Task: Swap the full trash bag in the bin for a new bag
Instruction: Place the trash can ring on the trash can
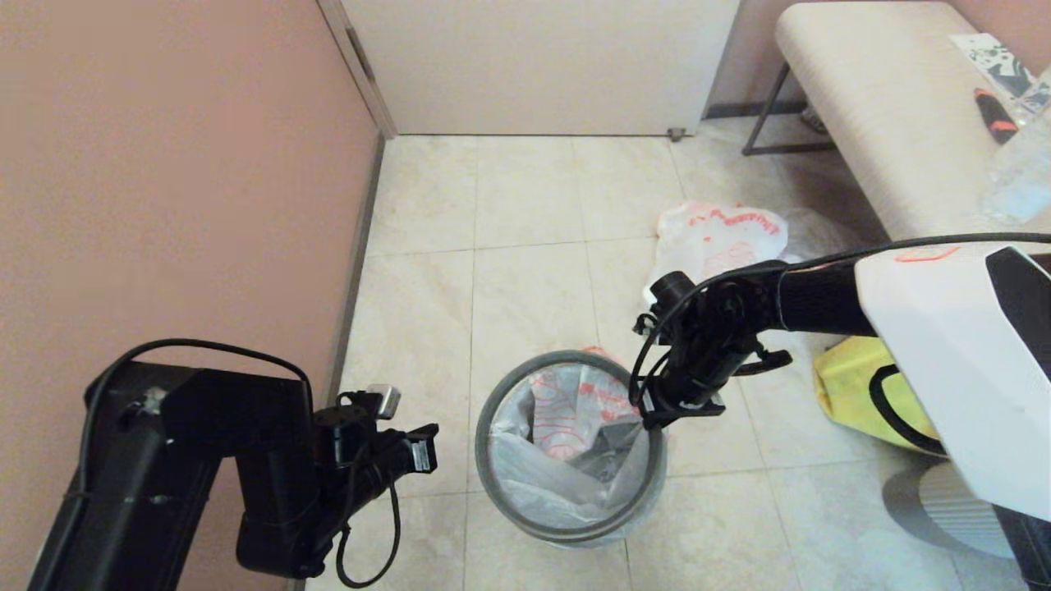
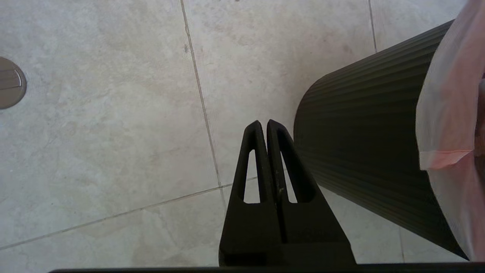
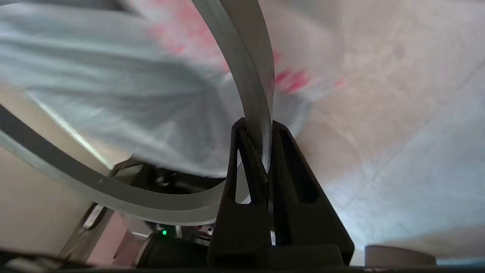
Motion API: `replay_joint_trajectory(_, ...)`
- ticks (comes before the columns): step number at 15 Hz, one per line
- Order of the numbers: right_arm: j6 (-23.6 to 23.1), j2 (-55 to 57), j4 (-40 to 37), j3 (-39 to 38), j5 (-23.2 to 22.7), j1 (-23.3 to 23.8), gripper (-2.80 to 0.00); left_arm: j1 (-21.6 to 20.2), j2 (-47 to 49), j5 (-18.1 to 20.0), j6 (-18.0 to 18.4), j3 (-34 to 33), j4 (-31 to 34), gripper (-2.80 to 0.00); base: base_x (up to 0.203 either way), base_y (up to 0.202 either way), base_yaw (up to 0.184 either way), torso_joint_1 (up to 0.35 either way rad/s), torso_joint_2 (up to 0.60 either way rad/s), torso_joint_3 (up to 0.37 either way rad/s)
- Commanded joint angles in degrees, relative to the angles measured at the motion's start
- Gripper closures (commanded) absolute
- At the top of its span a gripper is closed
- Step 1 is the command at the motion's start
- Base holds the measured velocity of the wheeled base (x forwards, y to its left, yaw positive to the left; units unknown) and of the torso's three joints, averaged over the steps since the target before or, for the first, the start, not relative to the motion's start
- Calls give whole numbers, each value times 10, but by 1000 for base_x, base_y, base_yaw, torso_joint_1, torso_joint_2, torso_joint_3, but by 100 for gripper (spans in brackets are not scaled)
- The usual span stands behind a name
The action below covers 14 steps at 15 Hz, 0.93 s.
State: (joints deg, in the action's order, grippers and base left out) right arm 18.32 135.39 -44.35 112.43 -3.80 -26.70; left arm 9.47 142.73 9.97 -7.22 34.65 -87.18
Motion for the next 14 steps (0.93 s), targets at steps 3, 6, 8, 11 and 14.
replay_joint_trajectory(3, 1, 12, -1, 0, 43, 9, 0, 0, 0, 0, -1, 0, -5, 0, 0, 0, 0, 0, 0, 0)
replay_joint_trajectory(6, -7, 10, 0, 0, 38, 7, 0, 0, 1, 0, 0, -1, -5, 0, 0, 0, 0, 0, 0, 0)
replay_joint_trajectory(8, -14, 10, 0, 0, 41, -1, 0, 0, 1, 0, 0, -1, -5, 0, 0, 0, 0, 0, 0, 0)
replay_joint_trajectory(11, -9, 10, 0, -1, 42, -17, 0, 0, 1, 1, 0, -1, -5, 0, 0, 0, 0, 0, 0, 0)
replay_joint_trajectory(14, -10, 26, 24, -1, 53, -14, 0, 0, 1, 0, 0, -1, -5, 0, 0, 0, 0, 0, 0, 0)
